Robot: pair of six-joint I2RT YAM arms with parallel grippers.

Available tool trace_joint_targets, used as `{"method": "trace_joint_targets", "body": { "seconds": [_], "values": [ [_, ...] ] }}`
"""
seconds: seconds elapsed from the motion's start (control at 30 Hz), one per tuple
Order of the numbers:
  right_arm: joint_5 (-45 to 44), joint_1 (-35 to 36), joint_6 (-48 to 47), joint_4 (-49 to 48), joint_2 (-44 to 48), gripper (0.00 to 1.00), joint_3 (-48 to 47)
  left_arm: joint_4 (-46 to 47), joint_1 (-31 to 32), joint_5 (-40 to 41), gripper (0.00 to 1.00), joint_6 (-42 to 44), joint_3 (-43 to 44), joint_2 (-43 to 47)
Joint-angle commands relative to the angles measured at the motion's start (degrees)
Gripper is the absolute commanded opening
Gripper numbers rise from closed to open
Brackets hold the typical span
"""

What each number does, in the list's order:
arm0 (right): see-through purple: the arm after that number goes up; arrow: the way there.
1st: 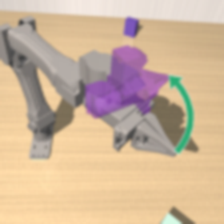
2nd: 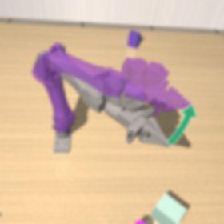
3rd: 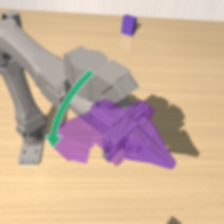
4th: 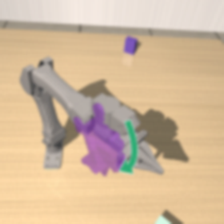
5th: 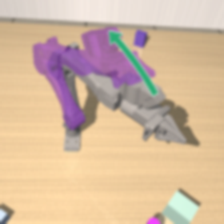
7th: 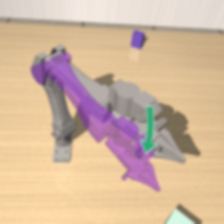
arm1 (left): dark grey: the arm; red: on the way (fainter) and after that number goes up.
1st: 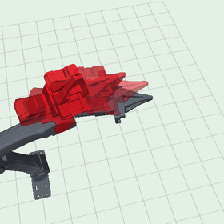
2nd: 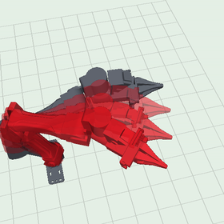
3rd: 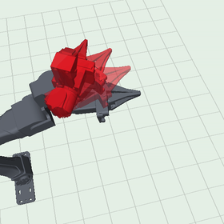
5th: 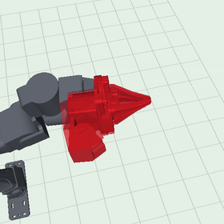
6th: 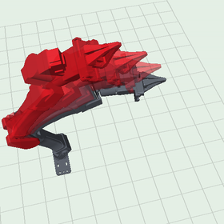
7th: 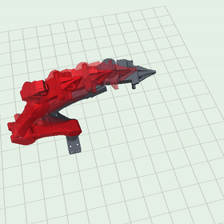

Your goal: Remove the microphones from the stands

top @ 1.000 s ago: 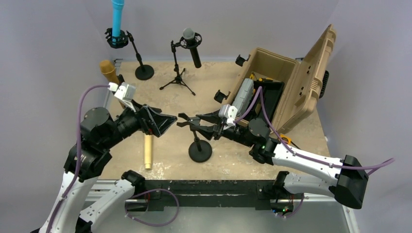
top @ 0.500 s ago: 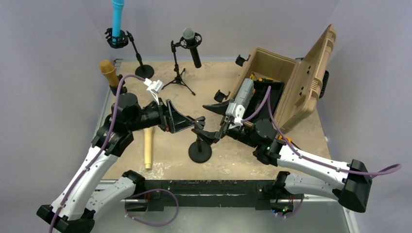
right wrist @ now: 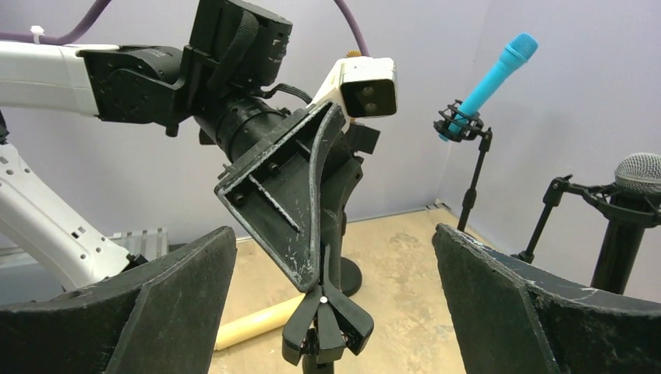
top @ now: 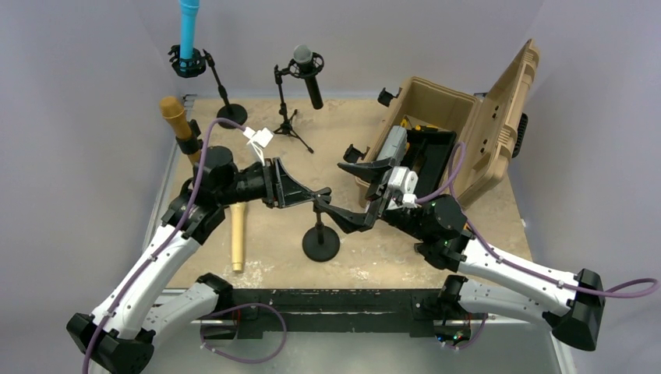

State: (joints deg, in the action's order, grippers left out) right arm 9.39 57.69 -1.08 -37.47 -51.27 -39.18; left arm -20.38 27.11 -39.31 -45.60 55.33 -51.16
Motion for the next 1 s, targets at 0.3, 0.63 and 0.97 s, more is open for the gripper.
{"method": "trace_joint_targets", "body": {
  "seconds": [0.3, 0.63, 0.97],
  "values": [
    [-2.1, 0.0, 0.0, -2.9, -1.5, 0.96, 0.2, -0.4, 0.2, 1.0, 0.16, 3.6, -2.9, -1.1],
    [-2.3, 0.0, -0.4, -3.9, -4.0, 0.96, -0.2, -0.2, 7.6, 13.0, 0.00, 8.2, -14.0, -2.8],
    [-2.6, 0.0, -0.3, -4.1, -3.6, 0.95, 0.3, 6.2, 10.2, 19.5, 0.00, 5.7, -22.3, -4.9]
  ]
}}
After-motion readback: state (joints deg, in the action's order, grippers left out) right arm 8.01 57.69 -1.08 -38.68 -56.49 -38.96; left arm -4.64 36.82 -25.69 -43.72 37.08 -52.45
